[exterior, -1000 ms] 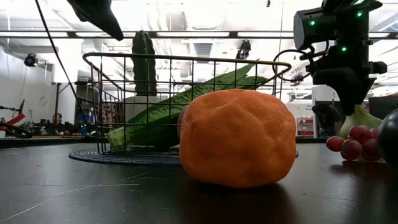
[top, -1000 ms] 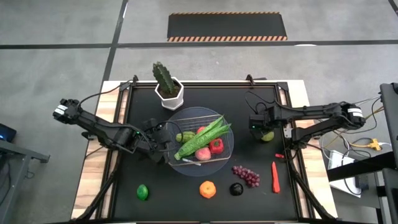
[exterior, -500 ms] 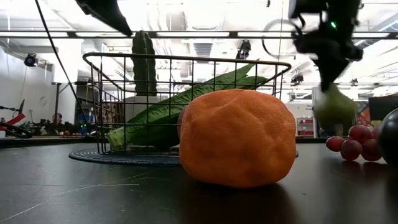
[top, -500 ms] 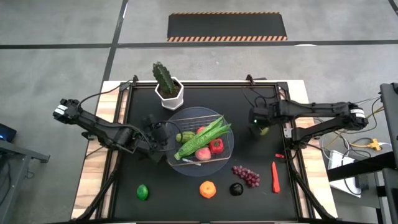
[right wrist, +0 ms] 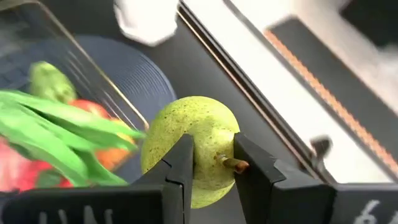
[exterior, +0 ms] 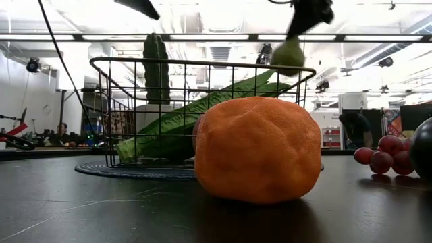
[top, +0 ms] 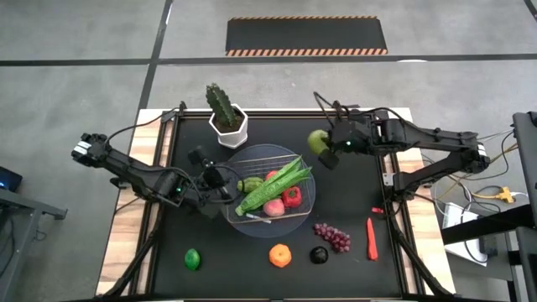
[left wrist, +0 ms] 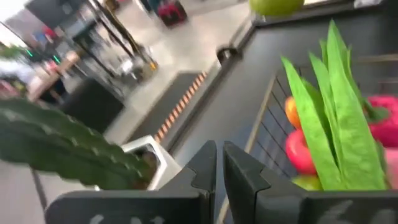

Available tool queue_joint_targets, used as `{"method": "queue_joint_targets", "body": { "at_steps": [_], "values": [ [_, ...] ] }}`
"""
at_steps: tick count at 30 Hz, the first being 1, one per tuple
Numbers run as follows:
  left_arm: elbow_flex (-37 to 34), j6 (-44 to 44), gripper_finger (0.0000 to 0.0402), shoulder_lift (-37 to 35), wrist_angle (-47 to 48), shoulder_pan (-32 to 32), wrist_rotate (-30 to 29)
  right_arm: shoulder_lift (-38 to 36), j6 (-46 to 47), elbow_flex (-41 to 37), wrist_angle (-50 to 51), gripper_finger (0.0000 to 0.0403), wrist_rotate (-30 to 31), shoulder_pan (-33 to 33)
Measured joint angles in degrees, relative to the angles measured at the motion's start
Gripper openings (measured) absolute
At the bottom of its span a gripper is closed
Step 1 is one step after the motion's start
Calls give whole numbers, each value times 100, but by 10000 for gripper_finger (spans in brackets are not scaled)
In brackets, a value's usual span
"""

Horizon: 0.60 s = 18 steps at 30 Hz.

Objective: Build produce basket
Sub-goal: Put the pear into the wire basket

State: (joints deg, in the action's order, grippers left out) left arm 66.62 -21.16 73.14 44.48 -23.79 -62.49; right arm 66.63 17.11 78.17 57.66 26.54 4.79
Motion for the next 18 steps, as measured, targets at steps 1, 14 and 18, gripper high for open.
{"method": "queue_joint_targets", "body": {
  "at_steps": [1,14,18],
  "values": [
    [-35,260,11,0,-222,-17,-120,71,-144,93,-115,75,-3,-51],
    [-1230,4209,11,-322,-4389,-66,1615,1442,-1391,1174,-719,76,-51,-668],
    [-1848,4833,11,-660,-5595,-63,1715,1877,-1632,1452,-848,77,-360,-712]
  ]
}}
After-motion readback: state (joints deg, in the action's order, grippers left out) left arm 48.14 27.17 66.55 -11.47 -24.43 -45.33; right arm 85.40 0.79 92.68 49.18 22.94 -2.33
